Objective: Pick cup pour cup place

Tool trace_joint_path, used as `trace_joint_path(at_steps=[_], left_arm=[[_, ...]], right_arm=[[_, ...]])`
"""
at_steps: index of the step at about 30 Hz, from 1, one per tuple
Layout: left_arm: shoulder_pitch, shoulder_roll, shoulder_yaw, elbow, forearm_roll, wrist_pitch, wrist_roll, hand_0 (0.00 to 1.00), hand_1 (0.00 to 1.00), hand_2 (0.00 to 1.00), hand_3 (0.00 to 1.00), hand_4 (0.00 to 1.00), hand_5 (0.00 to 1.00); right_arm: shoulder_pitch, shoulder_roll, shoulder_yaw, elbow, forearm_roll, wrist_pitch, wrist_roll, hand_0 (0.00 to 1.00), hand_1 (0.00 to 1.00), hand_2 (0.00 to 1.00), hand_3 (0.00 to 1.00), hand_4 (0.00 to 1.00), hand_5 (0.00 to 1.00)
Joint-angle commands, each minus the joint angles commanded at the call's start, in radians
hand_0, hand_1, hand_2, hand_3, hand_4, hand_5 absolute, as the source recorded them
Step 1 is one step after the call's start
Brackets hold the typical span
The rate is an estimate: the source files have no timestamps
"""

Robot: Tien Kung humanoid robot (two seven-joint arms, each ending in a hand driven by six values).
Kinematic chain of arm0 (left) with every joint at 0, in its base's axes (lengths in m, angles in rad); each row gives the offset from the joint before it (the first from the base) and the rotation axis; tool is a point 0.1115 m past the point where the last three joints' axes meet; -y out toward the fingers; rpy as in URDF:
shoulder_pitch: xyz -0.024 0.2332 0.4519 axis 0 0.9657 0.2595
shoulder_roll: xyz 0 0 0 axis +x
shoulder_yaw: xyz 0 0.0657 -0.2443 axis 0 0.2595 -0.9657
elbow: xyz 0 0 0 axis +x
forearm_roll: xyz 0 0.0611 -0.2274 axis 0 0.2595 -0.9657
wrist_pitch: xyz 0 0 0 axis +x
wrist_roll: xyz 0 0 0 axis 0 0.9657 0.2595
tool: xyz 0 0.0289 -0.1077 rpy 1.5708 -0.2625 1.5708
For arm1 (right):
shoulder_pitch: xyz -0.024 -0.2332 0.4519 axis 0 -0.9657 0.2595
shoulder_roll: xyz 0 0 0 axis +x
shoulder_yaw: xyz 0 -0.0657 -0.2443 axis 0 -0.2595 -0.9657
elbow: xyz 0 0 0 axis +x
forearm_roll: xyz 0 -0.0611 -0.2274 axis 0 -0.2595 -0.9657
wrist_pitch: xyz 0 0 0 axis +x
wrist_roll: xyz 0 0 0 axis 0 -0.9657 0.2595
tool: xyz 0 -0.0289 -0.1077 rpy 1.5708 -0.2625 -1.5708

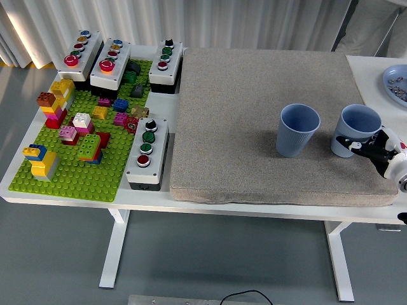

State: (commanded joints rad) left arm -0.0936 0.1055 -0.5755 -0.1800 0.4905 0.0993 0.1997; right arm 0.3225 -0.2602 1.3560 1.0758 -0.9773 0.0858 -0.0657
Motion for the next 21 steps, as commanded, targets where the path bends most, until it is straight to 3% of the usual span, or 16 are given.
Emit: trace_joint_path(at_steps=[2,3,14,15,21], left_arm=[[0.000,0.000,0.000,0.000,-0.001,0.000,0.000,0.721,0.774,0.824,0.679,0.499,0.955],[-0.001,0.000,0.001,0.000,-0.001,0.000,0.000,0.721,0.774,0.824,0.680,0.499,0.955],[-0.001,0.000,-0.001,0.000,0.001,0.000,0.001,0.721,0.774,0.824,0.680,0.500,0.955],[-0.001,0.000,-0.002,0.000,0.001,0.000,0.001,0.721,0.774,0.824,0.681,0.501,0.956],[0.000,0.000,-0.004,0.000,0.003,0.000,0.001,0.721,0.774,0.824,0.681,0.501,0.956]], right_arm=[[-0.002,-0.001,0.000,0.003,0.001,-0.013,0.008,0.924,0.870,0.932,0.942,0.869,0.322],[-0.003,-0.001,0.000,0.004,0.001,-0.016,0.011,0.898,0.776,0.702,0.757,0.741,0.116],[-0.008,0.000,-0.007,0.009,0.004,-0.051,0.019,0.897,0.772,0.693,0.749,0.741,0.118],[-0.008,0.000,-0.007,0.009,0.004,-0.050,0.020,0.803,0.658,0.535,0.584,0.698,0.059],[-0.009,-0.001,-0.007,0.012,0.006,-0.048,0.022,0.796,0.652,0.531,0.592,0.695,0.053]])
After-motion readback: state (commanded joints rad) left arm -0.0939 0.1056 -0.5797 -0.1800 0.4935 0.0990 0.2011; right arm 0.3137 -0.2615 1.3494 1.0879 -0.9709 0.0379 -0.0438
